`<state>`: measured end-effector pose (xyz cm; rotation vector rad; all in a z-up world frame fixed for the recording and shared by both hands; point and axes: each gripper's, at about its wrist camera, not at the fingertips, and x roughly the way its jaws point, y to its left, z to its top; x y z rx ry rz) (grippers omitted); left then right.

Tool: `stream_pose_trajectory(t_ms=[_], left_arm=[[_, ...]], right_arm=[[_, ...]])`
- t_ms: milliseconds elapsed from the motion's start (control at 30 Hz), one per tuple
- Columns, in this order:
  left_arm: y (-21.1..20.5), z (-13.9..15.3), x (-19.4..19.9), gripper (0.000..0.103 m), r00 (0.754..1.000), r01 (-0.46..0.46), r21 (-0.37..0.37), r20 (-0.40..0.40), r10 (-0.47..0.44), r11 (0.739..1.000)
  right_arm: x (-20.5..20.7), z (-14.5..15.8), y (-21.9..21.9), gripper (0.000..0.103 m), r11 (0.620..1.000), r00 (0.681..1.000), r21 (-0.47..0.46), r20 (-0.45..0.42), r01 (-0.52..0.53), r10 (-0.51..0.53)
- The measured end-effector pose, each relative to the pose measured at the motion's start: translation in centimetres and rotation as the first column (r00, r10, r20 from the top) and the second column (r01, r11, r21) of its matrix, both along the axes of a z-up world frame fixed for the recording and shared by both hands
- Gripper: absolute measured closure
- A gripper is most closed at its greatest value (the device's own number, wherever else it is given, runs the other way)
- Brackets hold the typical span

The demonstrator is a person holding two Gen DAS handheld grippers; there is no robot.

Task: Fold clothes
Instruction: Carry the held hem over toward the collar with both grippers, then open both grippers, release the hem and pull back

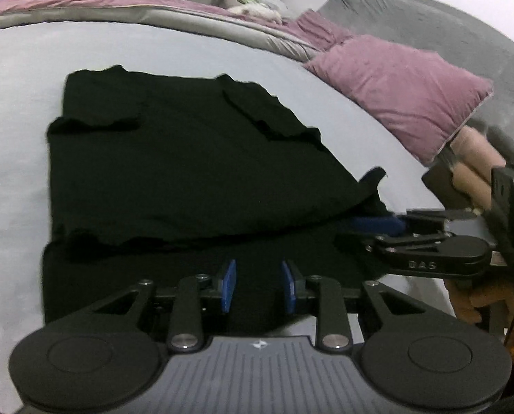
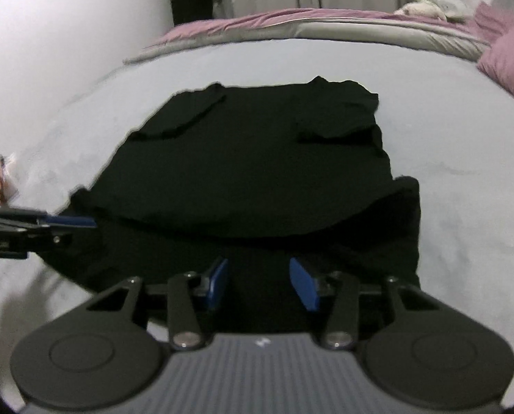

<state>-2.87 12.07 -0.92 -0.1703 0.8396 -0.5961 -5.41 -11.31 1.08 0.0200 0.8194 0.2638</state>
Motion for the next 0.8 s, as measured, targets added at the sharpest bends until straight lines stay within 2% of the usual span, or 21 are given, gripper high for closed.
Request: stream_pose_trajectory(t_ms=[100,200,367,500,633,800], left_arm=[[-0.7,-0.2,0.3,0.076,1.0,-0.002,0.023,0.007,0.002,1.0],[-1.1,-0.3,0.9,0.076,0.999,-0.022,0.045,0.025,0.021,0.999],[-1.2,-0.6,2.2,0.076,0.996,-0.077,0.063,0.043,0.075,0.995],[0.0,-0.3,3.0,0.076,0.985,-0.155,0.039,0.08,0.152,0.987],[2.0,0.0,3.7,0.076,0.947,-0.297,0.033,0.135,0.29,0.954],[4.9,0.7,3.9,0.076,0.887,-0.438,-0.035,0.146,0.438,0.898]], right_arm=[[0.2,-0.5,0.8,0.062,0.998,1.0,-0.055,0.028,-0.012,0.013],[0.7,-0.8,1.1,0.062,0.998,0.999,-0.067,0.051,-0.01,0.013],[2.2,-1.1,0.9,0.062,0.999,0.997,-0.036,0.077,0.012,-0.009],[3.3,-1.2,0.6,0.061,1.0,0.995,-0.001,0.092,0.031,-0.031],[3.9,-1.3,0.4,0.061,0.999,0.991,-0.005,0.13,0.041,-0.04],[4.6,-1.3,-1.1,0.061,0.994,0.983,0.032,0.149,0.106,-0.11]])
